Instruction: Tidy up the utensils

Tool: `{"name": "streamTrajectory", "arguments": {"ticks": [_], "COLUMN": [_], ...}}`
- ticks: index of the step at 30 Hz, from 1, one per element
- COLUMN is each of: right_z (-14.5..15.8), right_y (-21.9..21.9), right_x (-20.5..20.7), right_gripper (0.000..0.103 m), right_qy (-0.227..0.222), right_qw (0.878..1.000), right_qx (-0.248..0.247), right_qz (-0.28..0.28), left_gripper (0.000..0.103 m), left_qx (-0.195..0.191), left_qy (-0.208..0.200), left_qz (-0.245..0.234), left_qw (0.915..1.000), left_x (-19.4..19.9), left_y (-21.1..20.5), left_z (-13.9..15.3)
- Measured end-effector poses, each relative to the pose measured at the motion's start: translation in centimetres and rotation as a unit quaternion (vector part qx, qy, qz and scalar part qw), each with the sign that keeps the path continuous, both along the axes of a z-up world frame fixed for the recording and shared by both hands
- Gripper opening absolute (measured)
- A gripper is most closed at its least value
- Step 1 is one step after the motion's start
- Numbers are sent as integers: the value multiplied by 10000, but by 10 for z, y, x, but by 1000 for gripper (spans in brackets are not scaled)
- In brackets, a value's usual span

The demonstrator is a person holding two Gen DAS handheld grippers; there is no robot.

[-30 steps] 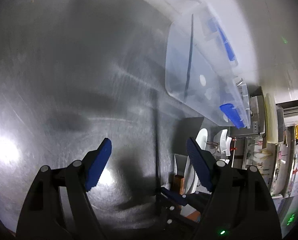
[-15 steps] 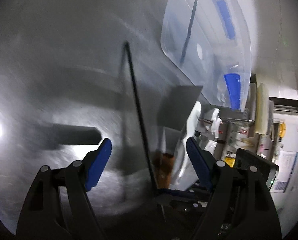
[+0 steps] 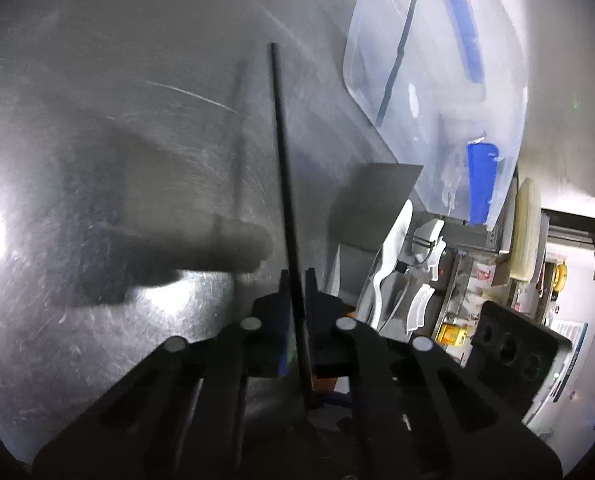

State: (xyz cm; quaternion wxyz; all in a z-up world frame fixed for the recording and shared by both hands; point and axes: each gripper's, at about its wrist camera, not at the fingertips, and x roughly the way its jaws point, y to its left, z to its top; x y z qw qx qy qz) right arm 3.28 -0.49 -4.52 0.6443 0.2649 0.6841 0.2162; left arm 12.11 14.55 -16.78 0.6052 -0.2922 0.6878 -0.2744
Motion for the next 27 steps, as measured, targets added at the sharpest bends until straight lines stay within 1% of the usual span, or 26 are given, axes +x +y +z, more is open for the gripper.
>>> {"name": "streamTrajectory", "arguments": {"ticks": [3,6,9,13,15,17,19,22,24,26,27], "right_z": [4,15,33,67,84,104,126,156,169,176,177], "right_y": [1,4,5,-1,-7,-22,-41,-71,-89,-103,-113], "right_x": [2,4,6,8,10,18,28,58,82,106,117], "right_gripper": [7,7,7,7,7,7,7,7,7,7,7], "right_qy": [-112,-308,-596,-1161,-1424,-1751,-2037,-2448,-2609,-2639,-2646], "right_qw": [9999,9993,9977,9924,9890,9841,9788,9679,9610,9575,9558], "right_qx": [41,69,87,130,78,-13,-168,-568,-892,-1122,-1216], "right_qz": [60,193,306,396,395,305,158,-108,-229,-312,-412], "left_gripper": [6,6,6,6,6,6,6,6,6,6,6], "left_qx": [-70,-180,-312,-530,-678,-759,-778,-630,-481,-361,-283], "left_qy": [-197,-417,-801,-1481,-1698,-2028,-2442,-2955,-3127,-3151,-3094], "left_qz": [54,102,154,168,121,-87,-362,-675,-854,-944,-1084], "left_qw": [9998,9989,9962,9874,9831,9762,9659,9509,9448,9437,9443], "left_x": [-2,-4,-8,-10,-7,4,21,56,84,108,125], "left_y": [5,10,13,14,9,-6,-30,-72,-101,-126,-142], "left_z": [13,31,58,107,128,153,182,218,235,243,244]}}
